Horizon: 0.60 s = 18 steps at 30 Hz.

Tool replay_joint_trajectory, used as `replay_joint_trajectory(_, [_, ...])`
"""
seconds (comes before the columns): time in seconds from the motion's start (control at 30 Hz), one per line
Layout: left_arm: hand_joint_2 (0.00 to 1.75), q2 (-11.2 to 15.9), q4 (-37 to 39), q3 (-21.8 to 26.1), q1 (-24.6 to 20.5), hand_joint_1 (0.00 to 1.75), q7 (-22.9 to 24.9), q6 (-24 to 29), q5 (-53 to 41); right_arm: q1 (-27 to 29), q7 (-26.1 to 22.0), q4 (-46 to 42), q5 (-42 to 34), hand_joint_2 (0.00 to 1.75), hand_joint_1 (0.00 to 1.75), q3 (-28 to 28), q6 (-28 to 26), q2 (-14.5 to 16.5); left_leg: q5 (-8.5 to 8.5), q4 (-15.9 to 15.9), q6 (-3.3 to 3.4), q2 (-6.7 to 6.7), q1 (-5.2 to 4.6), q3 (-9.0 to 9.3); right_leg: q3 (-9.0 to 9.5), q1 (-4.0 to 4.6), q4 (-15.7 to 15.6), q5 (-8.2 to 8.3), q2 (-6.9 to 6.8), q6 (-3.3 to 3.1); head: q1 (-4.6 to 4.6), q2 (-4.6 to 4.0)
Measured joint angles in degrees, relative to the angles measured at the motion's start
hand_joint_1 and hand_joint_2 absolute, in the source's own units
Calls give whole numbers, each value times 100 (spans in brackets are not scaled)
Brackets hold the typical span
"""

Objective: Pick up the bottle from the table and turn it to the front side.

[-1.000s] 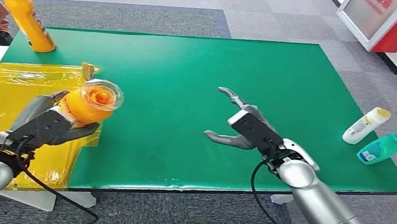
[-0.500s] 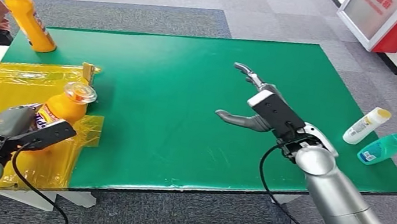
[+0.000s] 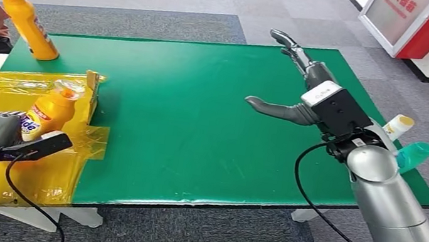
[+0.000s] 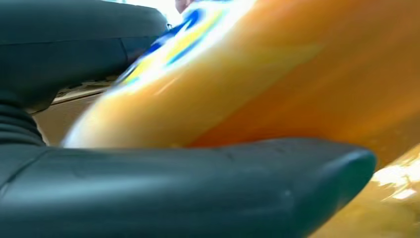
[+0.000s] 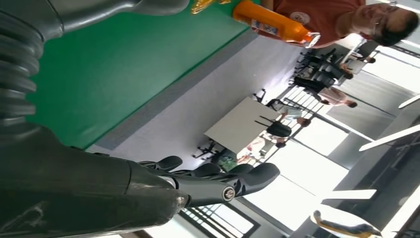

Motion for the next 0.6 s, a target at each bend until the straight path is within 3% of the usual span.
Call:
replay_joint_trajectory(0.27, [0, 81, 261, -30, 93, 175, -108, 326, -325, -72, -13, -167, -63, 175, 0, 69, 4, -24, 2, -1, -3, 16, 0, 10, -3, 0, 4, 2, 21, -3, 1, 0])
replay_joint_trajectory(0.43, [0, 214, 225, 14, 179, 175, -488, 441, -300, -47, -104, -169, -97, 175, 0, 62, -28, -100, 1, -1, -5, 18, 1, 10, -6, 1, 4, -1, 22, -6, 0, 0])
replay_joint_trajectory(0.6, [0, 518, -30, 63, 379, 175, -1017, 398, -170, 90, -294, -168, -94, 175, 0, 11, -22, -187, 0, -1, -7, 19, 2, 2, -17, 2, 5, -3, 23, -9, 0, 0])
